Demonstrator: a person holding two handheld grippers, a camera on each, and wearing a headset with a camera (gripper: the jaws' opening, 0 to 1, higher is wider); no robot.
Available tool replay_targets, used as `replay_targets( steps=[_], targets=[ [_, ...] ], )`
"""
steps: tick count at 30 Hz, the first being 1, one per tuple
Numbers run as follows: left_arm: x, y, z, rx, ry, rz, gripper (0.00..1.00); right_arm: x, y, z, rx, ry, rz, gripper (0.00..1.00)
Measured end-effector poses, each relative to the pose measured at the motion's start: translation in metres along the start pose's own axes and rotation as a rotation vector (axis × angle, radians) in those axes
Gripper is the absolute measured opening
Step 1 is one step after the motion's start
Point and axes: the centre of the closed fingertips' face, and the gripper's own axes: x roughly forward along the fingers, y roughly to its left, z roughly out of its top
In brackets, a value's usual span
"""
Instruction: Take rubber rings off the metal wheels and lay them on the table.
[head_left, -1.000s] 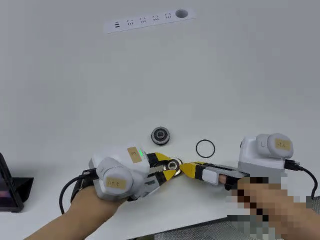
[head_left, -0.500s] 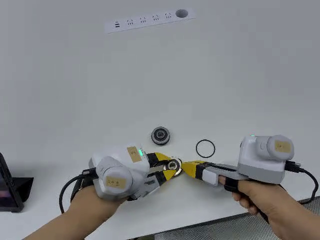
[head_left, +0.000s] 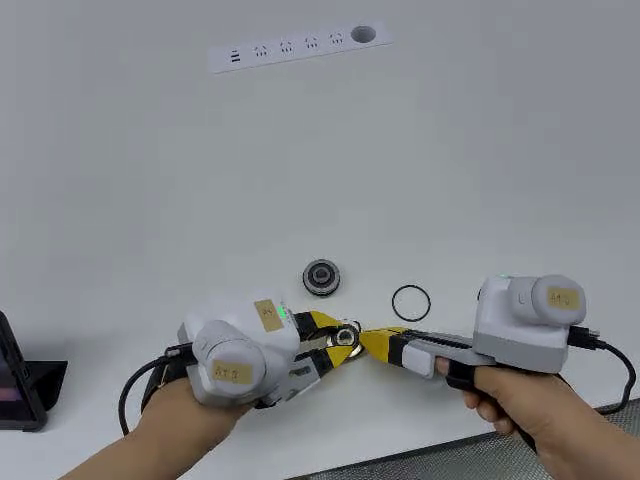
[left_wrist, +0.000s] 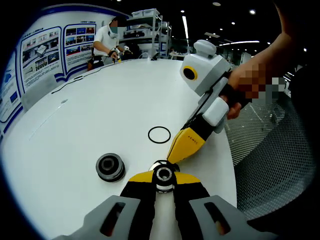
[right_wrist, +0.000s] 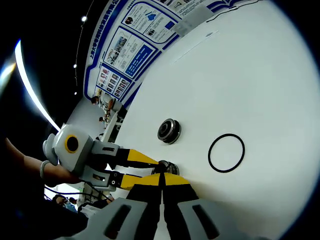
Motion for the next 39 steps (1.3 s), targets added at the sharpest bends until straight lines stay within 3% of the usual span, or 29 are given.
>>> replay_targets(
  steps=[15, 20, 39],
  targets=[
    [0.0, 0.0, 0.0, 0.0, 0.0, 0.001, 0.13, 0.002, 0.007, 0.0, -0.004, 0.004, 0.02, 0.02],
    [0.0, 0.0, 0.0, -0.001, -0.001, 0.001, 0.13, 0.003, 0.017, 0.005, 0.013, -0.02, 0.063, 0.02],
    [0.0, 0.0, 0.001, 0.0, -0.006, -0.001, 0.14, 0.001, 0.005, 0.002, 0.018, -0.003, 0.014, 0.02]
  ],
)
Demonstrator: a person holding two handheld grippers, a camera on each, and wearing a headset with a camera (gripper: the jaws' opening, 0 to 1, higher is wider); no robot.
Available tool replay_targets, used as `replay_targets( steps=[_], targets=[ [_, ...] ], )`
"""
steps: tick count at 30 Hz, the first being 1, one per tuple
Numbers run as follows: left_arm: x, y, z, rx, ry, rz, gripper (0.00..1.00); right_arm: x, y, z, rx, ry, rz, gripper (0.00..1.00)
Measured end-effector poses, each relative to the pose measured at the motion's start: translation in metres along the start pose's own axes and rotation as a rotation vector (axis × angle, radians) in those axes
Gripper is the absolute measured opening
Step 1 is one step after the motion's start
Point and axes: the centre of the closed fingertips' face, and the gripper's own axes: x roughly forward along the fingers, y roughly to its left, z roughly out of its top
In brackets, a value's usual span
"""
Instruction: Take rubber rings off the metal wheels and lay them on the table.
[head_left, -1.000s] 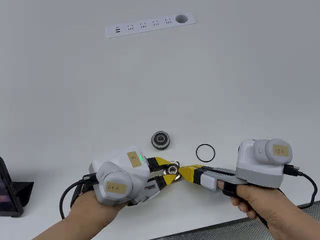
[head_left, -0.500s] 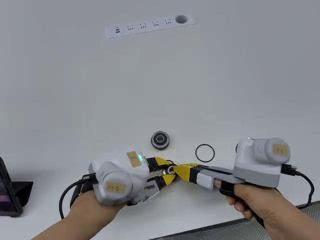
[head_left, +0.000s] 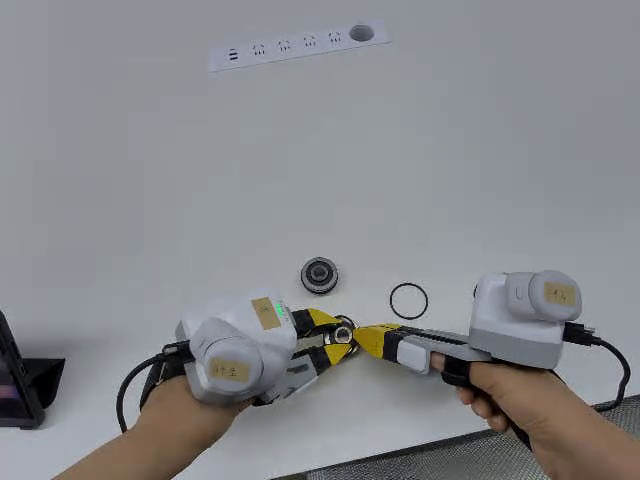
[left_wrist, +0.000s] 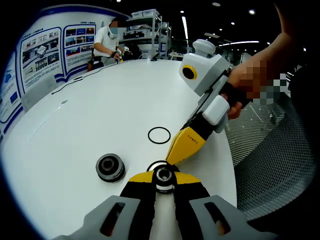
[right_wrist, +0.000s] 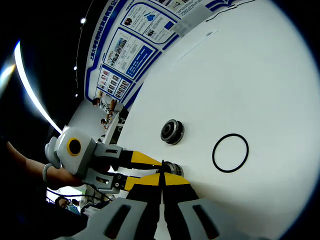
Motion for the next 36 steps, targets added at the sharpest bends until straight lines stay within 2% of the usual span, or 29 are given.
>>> replay_targets(
  steps=[5, 11, 19, 36],
  targets=[
    [0.0, 0.0, 0.0, -0.017, -0.014, -0.005, 0.14, 0.0, 0.0, 0.0, 0.001, 0.0, 0.0, 0.02],
    [-0.001, -0.002, 0.0, -0.006, -0.017, -0.007, 0.17, 0.0, -0.001, -0.001, 0.004, 0.001, -0.005, 0.02],
    [-0.007, 0.002, 0.0, 0.002, -0.029, 0.017, 0.22, -0.001, -0.002, -0.002, 0.006, 0.003, -0.005, 0.02],
    [-0.015, 0.006, -0.012, -0.021, -0.018, 0.044, 0.42, -0.001, 0.012, 0.002, -0.004, -0.001, 0.026, 0.02]
  ],
)
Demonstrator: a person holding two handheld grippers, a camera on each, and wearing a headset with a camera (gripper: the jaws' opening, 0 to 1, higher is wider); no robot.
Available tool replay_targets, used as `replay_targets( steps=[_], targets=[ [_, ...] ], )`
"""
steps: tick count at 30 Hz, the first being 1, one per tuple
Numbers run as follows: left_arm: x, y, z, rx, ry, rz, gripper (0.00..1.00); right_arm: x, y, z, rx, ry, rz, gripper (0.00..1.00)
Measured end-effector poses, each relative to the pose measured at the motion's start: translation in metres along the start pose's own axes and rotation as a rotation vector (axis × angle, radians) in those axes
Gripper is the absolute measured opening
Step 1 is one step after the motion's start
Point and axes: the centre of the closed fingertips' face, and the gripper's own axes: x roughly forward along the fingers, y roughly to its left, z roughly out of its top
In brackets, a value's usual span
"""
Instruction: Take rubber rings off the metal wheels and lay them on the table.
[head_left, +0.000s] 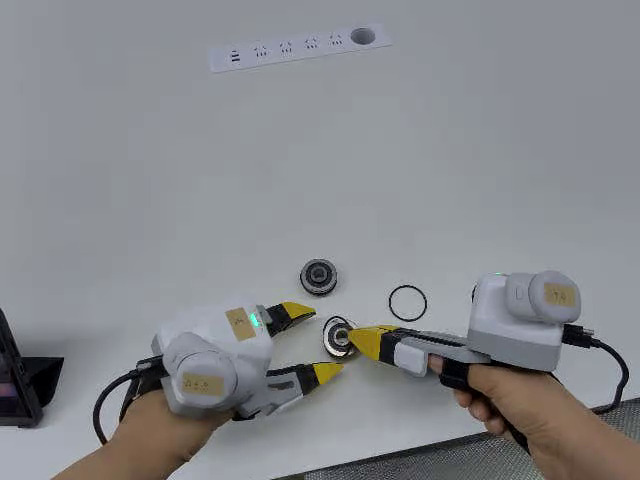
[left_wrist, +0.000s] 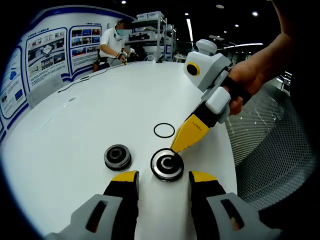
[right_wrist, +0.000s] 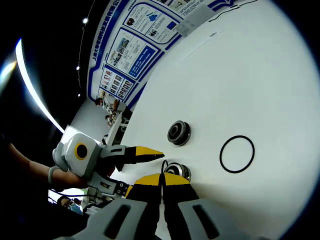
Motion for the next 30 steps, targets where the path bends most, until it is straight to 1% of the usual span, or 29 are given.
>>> replay_targets(
  steps=[5, 10, 15, 18, 30],
  targets=[
    [-0.003, 0.003, -0.004, -0.009, 0.007, 0.014, 0.46, 0.0, 0.006, 0.001, -0.002, -0.004, 0.018, 0.02],
    [-0.004, 0.003, -0.006, -0.015, 0.011, 0.02, 0.49, -0.001, 0.009, 0.003, -0.002, -0.009, 0.03, 0.02],
    [-0.006, 0.004, -0.009, -0.022, 0.015, 0.027, 0.51, -0.005, 0.012, 0.01, 0.0, -0.031, 0.036, 0.02],
    [-0.006, 0.004, -0.009, -0.025, 0.014, 0.028, 0.52, -0.009, 0.009, 0.015, 0.004, -0.048, 0.029, 0.02],
    [-0.009, 0.005, -0.01, -0.034, 0.013, 0.036, 0.5, -0.033, -0.02, 0.031, 0.049, -0.128, -0.047, 0.02]
  ],
)
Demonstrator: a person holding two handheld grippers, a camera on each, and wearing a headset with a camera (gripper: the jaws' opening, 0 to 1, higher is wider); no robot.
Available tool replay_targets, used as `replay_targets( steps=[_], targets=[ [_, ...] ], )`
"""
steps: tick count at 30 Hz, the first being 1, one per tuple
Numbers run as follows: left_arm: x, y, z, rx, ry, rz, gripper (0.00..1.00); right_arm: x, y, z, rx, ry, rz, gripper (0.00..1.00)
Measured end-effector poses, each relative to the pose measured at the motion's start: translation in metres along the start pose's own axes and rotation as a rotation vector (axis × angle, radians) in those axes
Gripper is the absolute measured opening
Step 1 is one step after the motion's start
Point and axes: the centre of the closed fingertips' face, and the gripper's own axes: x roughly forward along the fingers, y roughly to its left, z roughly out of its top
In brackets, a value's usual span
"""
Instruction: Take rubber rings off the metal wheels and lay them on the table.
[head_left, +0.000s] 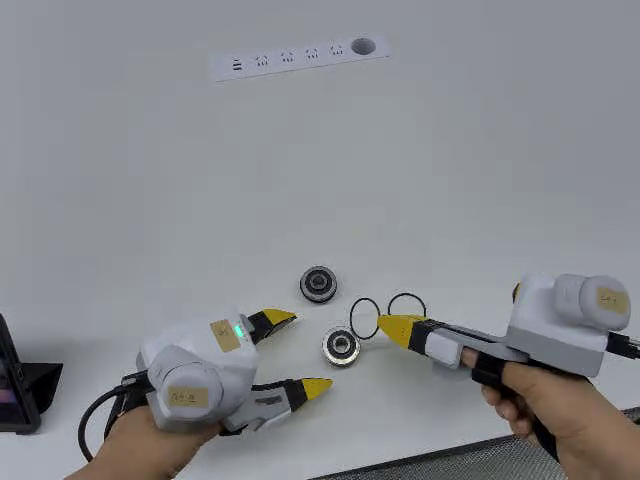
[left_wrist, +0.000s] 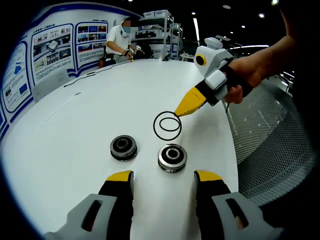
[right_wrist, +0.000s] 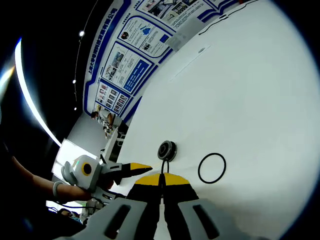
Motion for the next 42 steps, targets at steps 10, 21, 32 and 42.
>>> replay_targets(
  steps=[10, 21, 32, 42],
  targets=[
    [-0.001, 0.001, -0.002, -0.005, 0.005, 0.006, 0.5, -0.011, -0.028, 0.012, 0.049, -0.053, -0.066, 0.02],
    [-0.001, 0.001, -0.003, -0.012, 0.008, 0.005, 0.49, -0.013, -0.053, 0.006, 0.03, -0.03, -0.164, 0.02],
    [-0.002, 0.002, -0.004, -0.016, 0.01, 0.007, 0.49, -0.012, -0.055, 0.004, -0.063, -0.005, -0.217, 0.07],
    [-0.003, 0.004, -0.003, -0.02, 0.005, 0.016, 0.48, -0.016, -0.061, 0.006, -0.145, -0.002, -0.259, 0.15]
  ],
)
